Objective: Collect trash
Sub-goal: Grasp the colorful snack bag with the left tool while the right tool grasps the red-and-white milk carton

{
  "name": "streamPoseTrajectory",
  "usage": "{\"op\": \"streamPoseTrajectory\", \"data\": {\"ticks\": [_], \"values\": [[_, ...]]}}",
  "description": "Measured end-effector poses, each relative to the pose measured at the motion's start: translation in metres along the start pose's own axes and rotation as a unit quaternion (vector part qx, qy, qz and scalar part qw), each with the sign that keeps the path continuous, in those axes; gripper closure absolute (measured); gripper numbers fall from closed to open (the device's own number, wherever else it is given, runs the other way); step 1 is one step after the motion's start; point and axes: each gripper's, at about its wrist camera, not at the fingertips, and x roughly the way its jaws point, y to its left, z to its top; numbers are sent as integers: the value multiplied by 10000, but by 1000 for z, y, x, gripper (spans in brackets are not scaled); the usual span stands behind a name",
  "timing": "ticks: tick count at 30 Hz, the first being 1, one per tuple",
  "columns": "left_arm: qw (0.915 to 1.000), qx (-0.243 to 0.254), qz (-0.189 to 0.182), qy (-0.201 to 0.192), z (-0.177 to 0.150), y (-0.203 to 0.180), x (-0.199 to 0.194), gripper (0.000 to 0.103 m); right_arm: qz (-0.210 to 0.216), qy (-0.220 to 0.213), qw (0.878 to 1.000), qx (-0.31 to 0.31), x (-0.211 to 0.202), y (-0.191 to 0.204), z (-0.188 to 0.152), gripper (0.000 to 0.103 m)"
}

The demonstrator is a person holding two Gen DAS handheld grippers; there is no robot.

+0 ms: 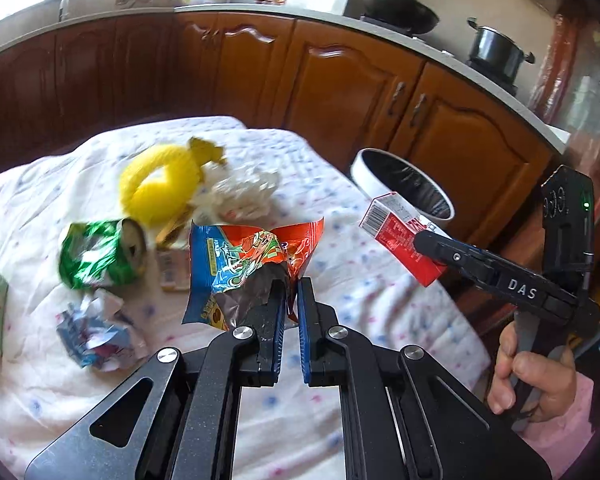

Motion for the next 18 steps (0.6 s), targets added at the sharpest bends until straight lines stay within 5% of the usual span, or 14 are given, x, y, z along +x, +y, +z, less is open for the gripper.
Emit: {"op": "streamPoseTrajectory", "data": {"ticks": [18], "values": [[9976,464,-519,52,35,-64,29,97,-308,-596,9961,576,-48,-61,22,48]]}}
